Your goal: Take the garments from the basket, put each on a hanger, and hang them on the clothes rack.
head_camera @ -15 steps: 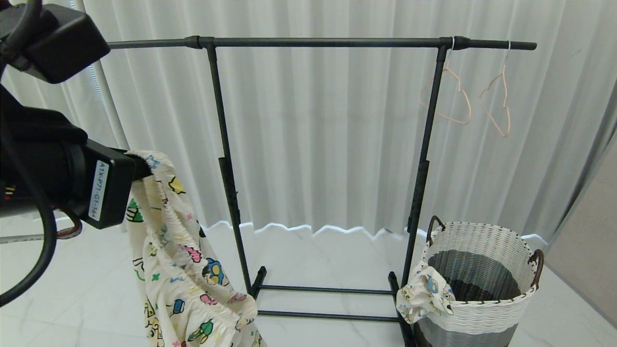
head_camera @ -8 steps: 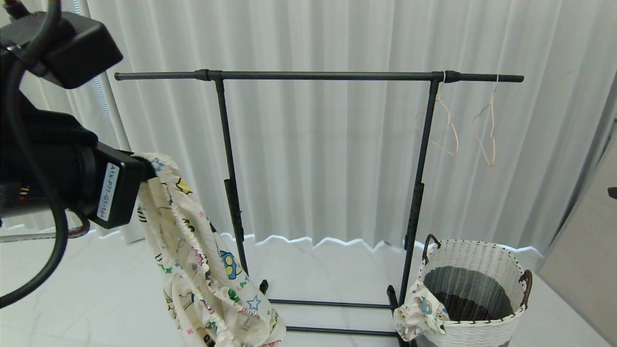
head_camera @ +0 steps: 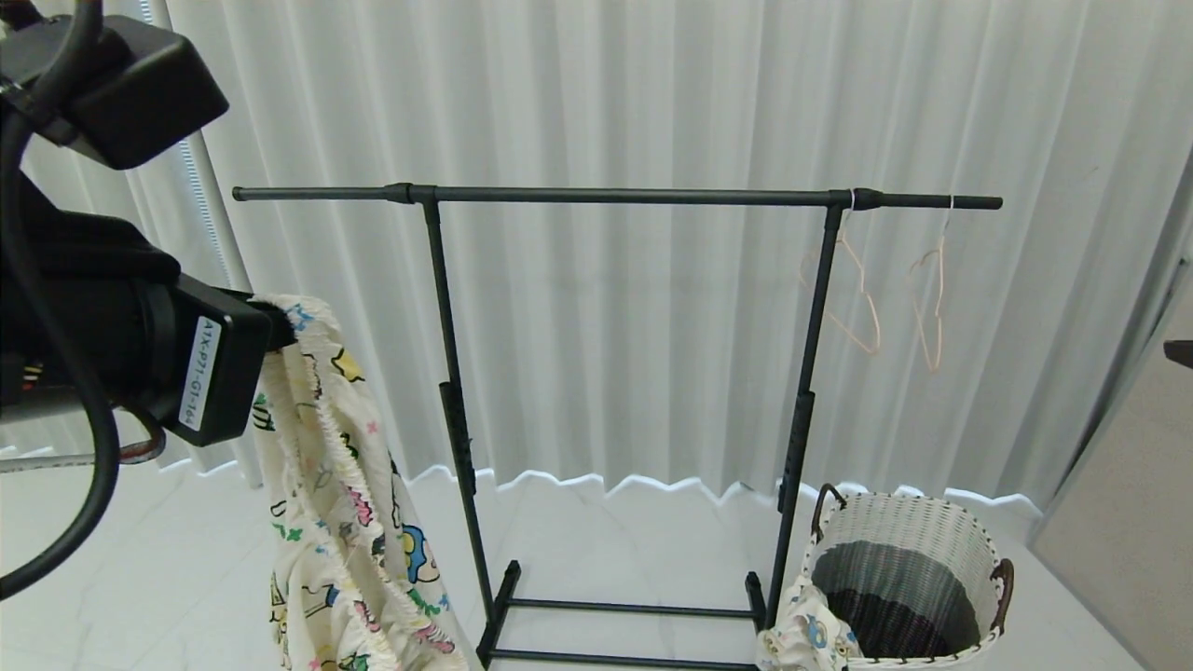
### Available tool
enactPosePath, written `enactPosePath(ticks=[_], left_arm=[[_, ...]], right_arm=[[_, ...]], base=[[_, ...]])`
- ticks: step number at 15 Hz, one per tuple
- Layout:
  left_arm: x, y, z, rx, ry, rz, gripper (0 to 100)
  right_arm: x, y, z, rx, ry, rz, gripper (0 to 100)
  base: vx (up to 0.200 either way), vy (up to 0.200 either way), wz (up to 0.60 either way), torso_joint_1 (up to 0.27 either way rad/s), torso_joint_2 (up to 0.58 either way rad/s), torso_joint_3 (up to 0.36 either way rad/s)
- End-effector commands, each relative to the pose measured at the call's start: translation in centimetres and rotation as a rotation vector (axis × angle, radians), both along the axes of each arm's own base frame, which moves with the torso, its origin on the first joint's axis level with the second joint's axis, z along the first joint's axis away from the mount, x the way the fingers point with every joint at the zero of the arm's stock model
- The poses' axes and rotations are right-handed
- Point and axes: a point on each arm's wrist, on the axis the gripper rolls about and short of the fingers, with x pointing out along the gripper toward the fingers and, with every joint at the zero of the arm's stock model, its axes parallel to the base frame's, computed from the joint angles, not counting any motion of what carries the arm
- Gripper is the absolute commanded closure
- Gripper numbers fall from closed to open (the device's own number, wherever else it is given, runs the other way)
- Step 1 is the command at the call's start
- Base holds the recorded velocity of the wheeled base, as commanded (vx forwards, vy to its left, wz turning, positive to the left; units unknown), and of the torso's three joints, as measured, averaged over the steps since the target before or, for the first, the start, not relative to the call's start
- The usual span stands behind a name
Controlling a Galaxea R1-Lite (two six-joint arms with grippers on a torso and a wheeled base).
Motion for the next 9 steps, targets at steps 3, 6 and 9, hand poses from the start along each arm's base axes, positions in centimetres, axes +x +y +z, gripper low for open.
enactPosePath(ticks=[3, 6, 9], left_arm=[[0.05, -0.03, -0.08, 0.003, 0.003, 0.001, 100], [0.05, -0.03, -0.08, 0.005, 0.002, 0.0, 100], [0.05, -0.03, -0.08, 0.003, 0.003, 0.001, 100]], right_arm=[[0.54, -0.02, -0.28, 0.001, 0.017, -0.001, 0], [0.59, -0.02, -0.35, 0.001, 0.02, -0.003, 0], [0.61, -0.06, -0.69, 0.006, 0.031, -0.009, 0]], base=[[0.0, 0.0, 0.0, 0.255, -0.51, -0.253], [0.0, 0.0, 0.0, 0.264, -0.52, -0.263], [0.0, 0.0, 0.0, 0.276, -0.54, -0.274]])
